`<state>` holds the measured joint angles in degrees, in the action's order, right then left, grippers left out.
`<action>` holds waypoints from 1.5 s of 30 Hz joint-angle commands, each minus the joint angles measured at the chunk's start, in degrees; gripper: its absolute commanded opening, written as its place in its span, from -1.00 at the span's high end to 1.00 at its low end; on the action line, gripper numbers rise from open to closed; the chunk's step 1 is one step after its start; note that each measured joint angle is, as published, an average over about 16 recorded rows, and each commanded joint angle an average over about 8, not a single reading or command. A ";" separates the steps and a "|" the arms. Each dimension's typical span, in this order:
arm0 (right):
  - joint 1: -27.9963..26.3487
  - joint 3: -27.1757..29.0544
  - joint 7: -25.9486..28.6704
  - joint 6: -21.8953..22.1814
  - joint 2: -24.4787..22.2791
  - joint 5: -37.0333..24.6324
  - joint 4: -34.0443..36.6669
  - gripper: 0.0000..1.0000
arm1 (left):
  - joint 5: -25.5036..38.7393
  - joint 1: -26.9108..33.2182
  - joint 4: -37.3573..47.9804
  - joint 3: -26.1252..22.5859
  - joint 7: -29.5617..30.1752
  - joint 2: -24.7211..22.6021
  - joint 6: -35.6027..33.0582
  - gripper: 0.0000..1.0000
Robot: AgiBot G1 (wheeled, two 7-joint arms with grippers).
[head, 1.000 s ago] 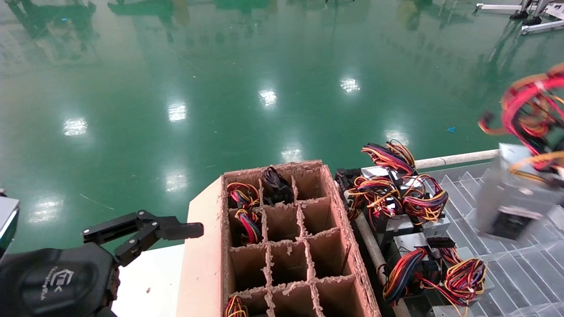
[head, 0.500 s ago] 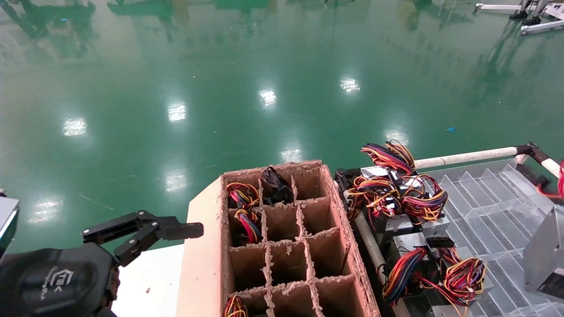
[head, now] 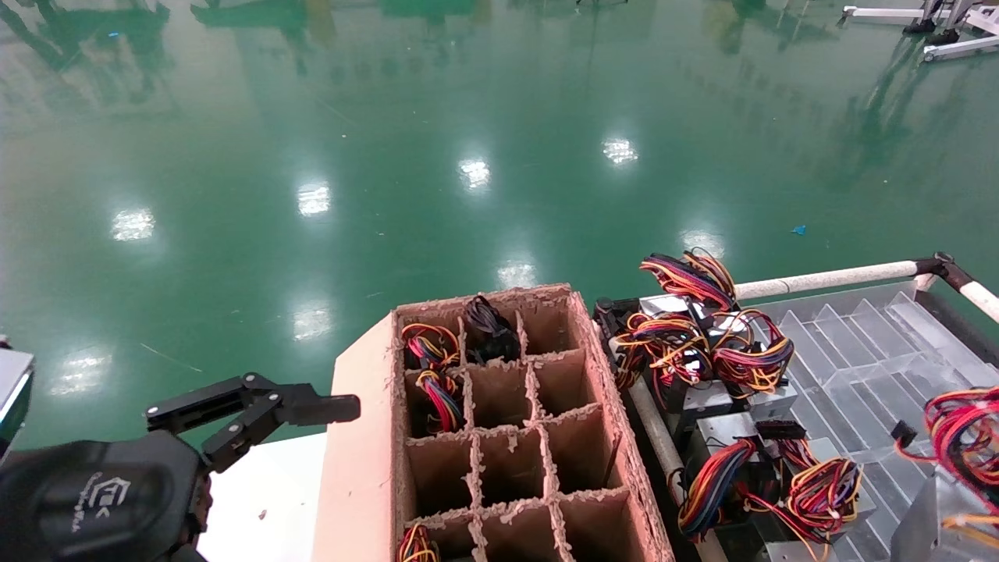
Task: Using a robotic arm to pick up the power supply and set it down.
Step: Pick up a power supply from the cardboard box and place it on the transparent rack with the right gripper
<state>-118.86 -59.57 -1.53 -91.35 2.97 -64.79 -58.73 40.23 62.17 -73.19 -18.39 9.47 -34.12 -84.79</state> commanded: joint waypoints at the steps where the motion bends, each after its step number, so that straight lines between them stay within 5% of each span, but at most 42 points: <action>1: 0.37 -0.71 0.15 -0.01 0.15 0.14 -0.60 1.00 | 0.00 0.00 0.00 0.00 0.00 0.00 0.00 -1.00; 20: 0.54 -8.93 0.46 -0.01 4.12 1.11 -1.25 1.00 | -0.03 0.01 0.00 -0.04 -0.02 0.01 0.02 -1.00; 45: -2.67 -14.55 -0.29 -0.10 -1.98 1.25 -0.73 1.00 | -0.06 0.02 0.00 -0.08 -0.04 0.03 0.03 -1.00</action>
<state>-121.54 -74.01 -1.97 -91.47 1.21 -63.87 -59.18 40.18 62.19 -73.19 -18.47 9.43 -34.08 -84.75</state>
